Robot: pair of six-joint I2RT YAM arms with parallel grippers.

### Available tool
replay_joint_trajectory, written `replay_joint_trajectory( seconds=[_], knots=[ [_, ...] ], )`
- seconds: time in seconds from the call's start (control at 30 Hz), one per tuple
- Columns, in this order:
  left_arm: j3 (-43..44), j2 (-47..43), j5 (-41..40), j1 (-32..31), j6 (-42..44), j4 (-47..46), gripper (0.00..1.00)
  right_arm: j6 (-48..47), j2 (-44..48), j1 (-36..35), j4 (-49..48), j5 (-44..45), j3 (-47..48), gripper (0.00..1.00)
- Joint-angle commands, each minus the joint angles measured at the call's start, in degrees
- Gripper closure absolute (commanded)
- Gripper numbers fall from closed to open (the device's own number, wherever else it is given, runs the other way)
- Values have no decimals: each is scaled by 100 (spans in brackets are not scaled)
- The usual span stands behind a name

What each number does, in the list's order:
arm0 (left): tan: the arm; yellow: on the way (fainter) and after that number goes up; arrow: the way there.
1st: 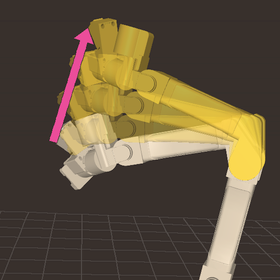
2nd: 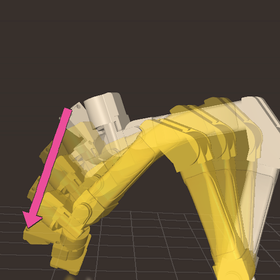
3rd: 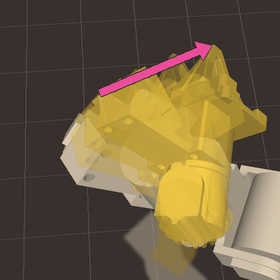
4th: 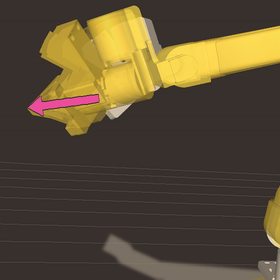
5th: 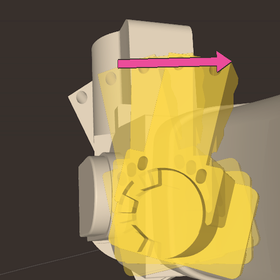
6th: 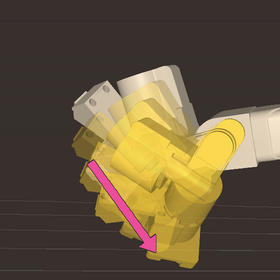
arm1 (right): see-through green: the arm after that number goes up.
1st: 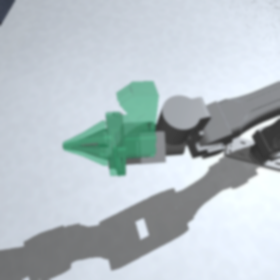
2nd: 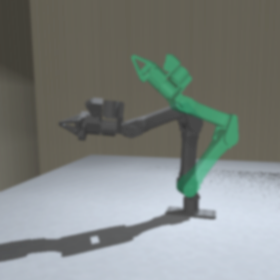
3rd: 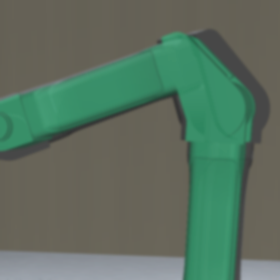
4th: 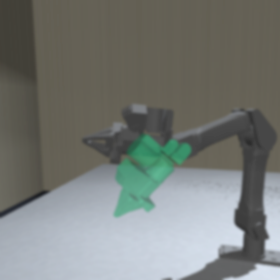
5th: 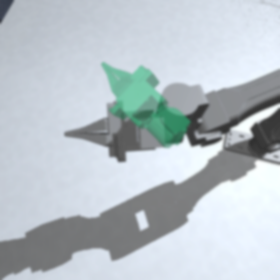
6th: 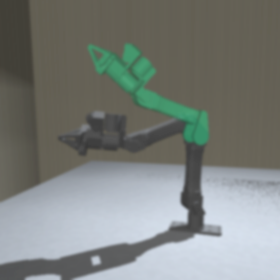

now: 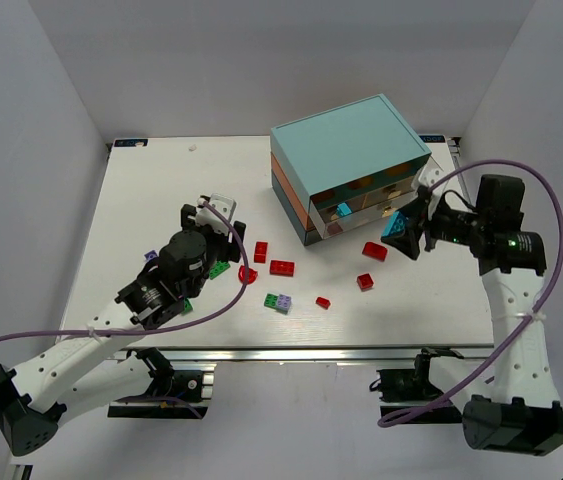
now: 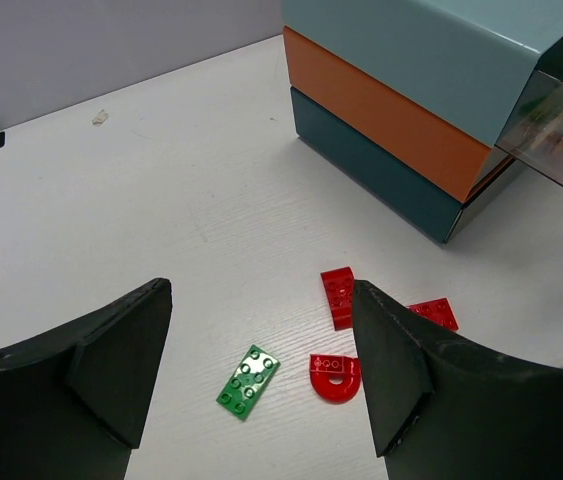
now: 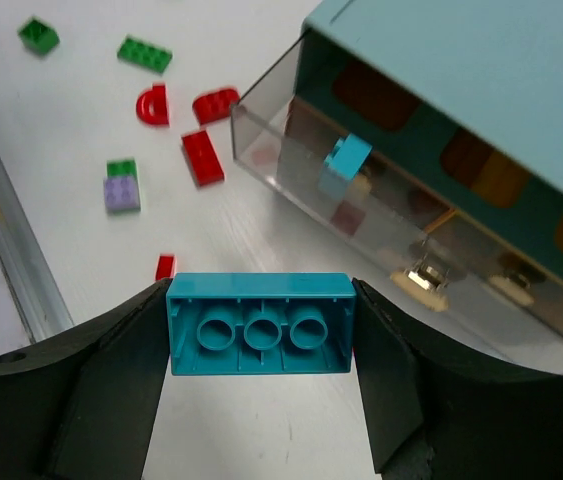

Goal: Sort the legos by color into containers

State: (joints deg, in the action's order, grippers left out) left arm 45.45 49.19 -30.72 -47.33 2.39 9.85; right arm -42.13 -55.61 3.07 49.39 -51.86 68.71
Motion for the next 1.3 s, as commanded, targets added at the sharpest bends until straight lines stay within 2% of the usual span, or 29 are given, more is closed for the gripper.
replay_joint_trajectory(
  seconds=[0.0,0.07,0.17,0.5,0.67,0.8,0.97,1.27],
  knots=[
    [-45,20,-83,13,68,-97,18,1012,-291,-96,-1236,-439,266,77],
    [-45,55,-101,13,86,-114,18,1757,-405,-218,-1972,-396,179,75],
    [-63,91,-92,13,103,-132,18,2234,-642,-298,-2800,-160,152,74],
    [-72,205,-75,13,139,-150,18,3088,-1390,-834,-4138,1089,-86,69],
    [-63,179,-48,13,139,-158,18,3167,-1724,-975,-4192,1616,-50,62],
    [-45,117,-4,13,139,-150,18,3158,-1839,-1071,-4174,1793,-112,44],
    [-45,56,57,13,121,-141,18,3246,-1979,-1098,-4157,1951,-112,28],
    [-28,-6,128,13,112,-115,18,3360,-2059,-1116,-4051,2092,46,25]
  ],
)
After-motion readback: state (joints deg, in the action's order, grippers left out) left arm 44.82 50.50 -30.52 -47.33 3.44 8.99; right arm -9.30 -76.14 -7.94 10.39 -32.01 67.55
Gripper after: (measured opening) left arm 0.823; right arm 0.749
